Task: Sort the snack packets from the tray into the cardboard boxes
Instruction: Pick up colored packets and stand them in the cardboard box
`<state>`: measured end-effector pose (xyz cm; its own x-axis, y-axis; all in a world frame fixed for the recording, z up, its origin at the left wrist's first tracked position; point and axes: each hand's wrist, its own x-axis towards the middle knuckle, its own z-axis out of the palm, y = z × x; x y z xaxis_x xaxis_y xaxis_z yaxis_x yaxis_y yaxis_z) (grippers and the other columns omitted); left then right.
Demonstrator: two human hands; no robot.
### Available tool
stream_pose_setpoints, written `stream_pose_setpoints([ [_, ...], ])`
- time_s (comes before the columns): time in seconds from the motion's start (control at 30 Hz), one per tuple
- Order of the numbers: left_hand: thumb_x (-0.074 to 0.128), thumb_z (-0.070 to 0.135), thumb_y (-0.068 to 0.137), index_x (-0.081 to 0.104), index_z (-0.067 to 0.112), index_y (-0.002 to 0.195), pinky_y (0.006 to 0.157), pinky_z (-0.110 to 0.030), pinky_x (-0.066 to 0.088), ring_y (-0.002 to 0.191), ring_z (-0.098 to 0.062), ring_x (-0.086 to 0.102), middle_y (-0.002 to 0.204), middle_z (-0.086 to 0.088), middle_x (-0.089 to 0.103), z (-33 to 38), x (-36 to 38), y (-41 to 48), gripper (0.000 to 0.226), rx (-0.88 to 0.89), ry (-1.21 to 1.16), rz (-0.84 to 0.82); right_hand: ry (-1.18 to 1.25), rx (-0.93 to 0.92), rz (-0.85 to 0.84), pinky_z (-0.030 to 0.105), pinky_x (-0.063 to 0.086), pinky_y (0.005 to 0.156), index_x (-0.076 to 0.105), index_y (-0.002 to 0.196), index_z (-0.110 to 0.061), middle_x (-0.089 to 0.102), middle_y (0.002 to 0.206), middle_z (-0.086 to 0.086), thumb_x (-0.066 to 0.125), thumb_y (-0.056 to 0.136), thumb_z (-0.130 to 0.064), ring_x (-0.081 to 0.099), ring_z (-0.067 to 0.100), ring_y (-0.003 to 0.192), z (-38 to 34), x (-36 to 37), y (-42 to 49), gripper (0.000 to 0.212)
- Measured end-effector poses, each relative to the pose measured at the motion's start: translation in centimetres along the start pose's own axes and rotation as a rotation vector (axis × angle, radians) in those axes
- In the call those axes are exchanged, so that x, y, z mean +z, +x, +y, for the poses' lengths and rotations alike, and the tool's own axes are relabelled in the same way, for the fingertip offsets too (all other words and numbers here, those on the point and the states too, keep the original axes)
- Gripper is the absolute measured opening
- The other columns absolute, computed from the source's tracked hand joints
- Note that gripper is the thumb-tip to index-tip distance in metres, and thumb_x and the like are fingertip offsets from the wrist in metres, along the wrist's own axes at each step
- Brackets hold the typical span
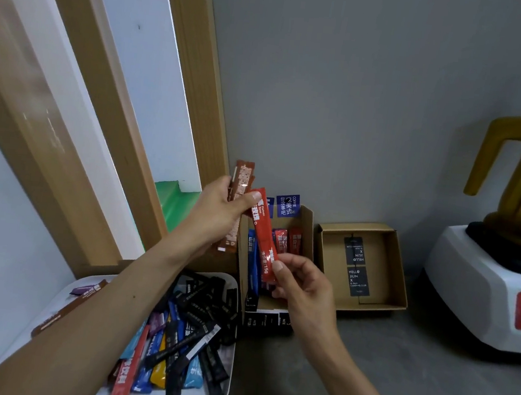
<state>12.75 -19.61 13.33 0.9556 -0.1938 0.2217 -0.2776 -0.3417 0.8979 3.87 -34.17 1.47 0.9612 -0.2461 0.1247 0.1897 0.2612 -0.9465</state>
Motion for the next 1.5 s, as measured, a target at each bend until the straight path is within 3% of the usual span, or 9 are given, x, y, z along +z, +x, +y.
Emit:
stream_pose_setpoints([
  [0.3,0.076,0.035,0.088,0.058,0.026,0.115,0.066,-0.016,0.051,0.095,-0.012,0.07,0.103,0.006,0.069,0.5,-1.1,0.4,0.034,0.082,0.099,0.064,0.006,0.019,-0.006,0.031,0.063,0.075,0.071,0.108,-0.02,0.074,0.108,-0.003,0.073,0.086,-0.029,0.074,0.016,0.102,0.5,-1.0,-0.4,0.024],
  [0.4,0.078,0.033,0.088,0.056,0.029,0.116,0.065,-0.013,0.048,0.095,-0.007,0.066,0.103,0.012,0.067,1.0,-1.3,0.5,0.036,0.12,0.246,-0.019,-0.082,0.008,0.044,0.03,0.063,0.077,0.068,0.107,-0.022,0.072,0.107,-0.005,0.07,0.093,-0.023,0.073,0.011,0.1,1.1,-1.0,-0.5,0.015],
  [0.53,0.08,0.031,0.087,0.057,0.031,0.112,0.066,-0.019,0.046,0.092,-0.005,0.063,0.099,0.017,0.065,3.0,-0.9,1.5,0.034,0.137,0.518,-0.219,-0.317,-0.028,0.095,0.032,0.062,0.088,0.056,0.109,-0.033,0.061,0.119,-0.012,0.062,0.1,-0.023,0.066,0.009,0.107,2.9,-1.0,-1.2,0.015],
  [0.7,0.077,0.026,0.09,0.058,0.02,0.121,0.069,-0.027,0.052,0.099,-0.015,0.063,0.109,0.003,0.066,4.6,2.1,3.8,0.037,0.093,0.714,-0.318,-0.914,-0.316,0.092,0.021,0.055,0.093,0.057,0.115,-0.035,0.047,0.126,-0.02,0.067,0.095,-0.029,0.05,0.0,0.121,4.2,-1.0,-1.9,0.023],
  [0.87,0.078,0.022,0.088,0.055,0.012,0.114,0.062,-0.026,0.047,0.091,-0.019,0.062,0.102,-0.006,0.063,4.1,5.9,6.0,0.036,-0.04,0.801,-0.312,-1.037,-0.285,-0.074,0.023,0.042,0.113,0.054,0.14,-0.029,0.044,0.146,-0.015,0.061,0.099,-0.019,0.044,0.006,0.137,3.8,-0.3,-1.7,0.042],
  [1.03,0.076,0.013,0.09,0.053,0.011,0.106,0.053,-0.025,0.041,0.076,-0.018,0.056,0.085,-0.004,0.054,1.8,8.6,7.0,0.028,-0.168,0.811,-0.239,-1.14,-0.229,-0.067,0.027,0.037,0.117,0.045,0.15,-0.022,0.043,0.153,-0.004,0.058,0.1,-0.017,0.043,0.013,0.14,3.5,0.6,-0.9,0.052],
  [1.2,0.071,0.01,0.091,0.057,0.01,0.106,0.067,-0.034,0.051,0.073,-0.02,0.054,0.08,-0.004,0.05,-0.8,9.9,7.4,0.021,-0.152,0.807,-0.155,-1.268,-0.227,-0.053,0.032,0.043,0.115,0.044,0.148,-0.017,0.042,0.152,0.004,0.06,0.097,-0.019,0.046,0.02,0.136,3.6,0.9,-0.3,0.054],
  [1.37,0.072,0.008,0.09,0.062,0.003,0.117,0.07,-0.034,0.052,0.086,-0.024,0.059,0.096,-0.009,0.06,-2.2,10.2,7.7,0.03,-0.138,0.745,-0.097,-1.372,-0.037,-0.083,0.035,0.048,0.108,0.041,0.146,-0.014,0.042,0.151,0.011,0.061,0.099,-0.02,0.052,0.024,0.131,4.1,1.3,0.9,0.052],
  [1.5,0.082,0.025,0.085,0.064,0.005,0.117,0.07,-0.035,0.054,0.091,-0.025,0.067,0.104,-0.009,0.07,-2.4,9.6,8.3,0.041,-0.13,0.545,-0.042,-1.425,-0.015,-0.074,0.034,0.05,0.105,0.044,0.143,-0.015,0.043,0.149,0.012,0.061,0.1,-0.02,0.056,0.024,0.127,4.3,1.4,1.6,0.047],
])
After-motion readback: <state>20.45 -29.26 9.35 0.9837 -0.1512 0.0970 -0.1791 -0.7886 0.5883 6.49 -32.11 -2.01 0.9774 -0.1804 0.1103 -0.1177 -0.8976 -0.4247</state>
